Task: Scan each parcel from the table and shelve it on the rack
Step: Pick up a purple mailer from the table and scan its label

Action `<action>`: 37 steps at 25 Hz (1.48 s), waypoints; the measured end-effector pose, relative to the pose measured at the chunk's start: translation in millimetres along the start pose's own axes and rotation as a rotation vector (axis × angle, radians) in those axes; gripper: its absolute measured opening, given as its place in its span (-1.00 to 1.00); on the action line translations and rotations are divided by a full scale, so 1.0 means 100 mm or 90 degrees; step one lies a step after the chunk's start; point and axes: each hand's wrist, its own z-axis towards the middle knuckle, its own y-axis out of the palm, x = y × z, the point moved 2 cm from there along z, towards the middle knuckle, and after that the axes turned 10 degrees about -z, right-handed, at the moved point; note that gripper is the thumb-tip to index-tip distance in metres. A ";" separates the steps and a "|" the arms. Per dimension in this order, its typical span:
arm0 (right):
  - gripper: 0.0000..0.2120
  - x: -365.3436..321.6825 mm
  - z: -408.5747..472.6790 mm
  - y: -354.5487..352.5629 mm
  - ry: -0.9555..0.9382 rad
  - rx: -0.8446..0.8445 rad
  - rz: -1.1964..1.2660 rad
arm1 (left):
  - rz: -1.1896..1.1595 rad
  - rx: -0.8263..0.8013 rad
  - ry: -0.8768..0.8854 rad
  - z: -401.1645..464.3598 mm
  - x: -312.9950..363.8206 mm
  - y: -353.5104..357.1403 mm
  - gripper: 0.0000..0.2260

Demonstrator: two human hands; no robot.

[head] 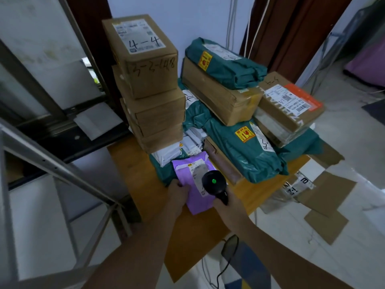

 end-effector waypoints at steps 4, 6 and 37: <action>-0.77 -0.17 -0.16 -0.02 0.021 0.043 0.060 | -0.138 -0.053 -0.006 -0.10 -0.05 -0.08 -0.81; -0.79 -0.25 -0.24 -0.03 0.025 0.045 0.079 | -0.188 -0.071 0.001 -0.16 -0.04 -0.11 -0.76; -0.73 -0.93 -2.25 -0.47 -0.087 0.168 0.152 | -0.172 -0.140 0.099 -1.84 0.40 -0.68 -0.75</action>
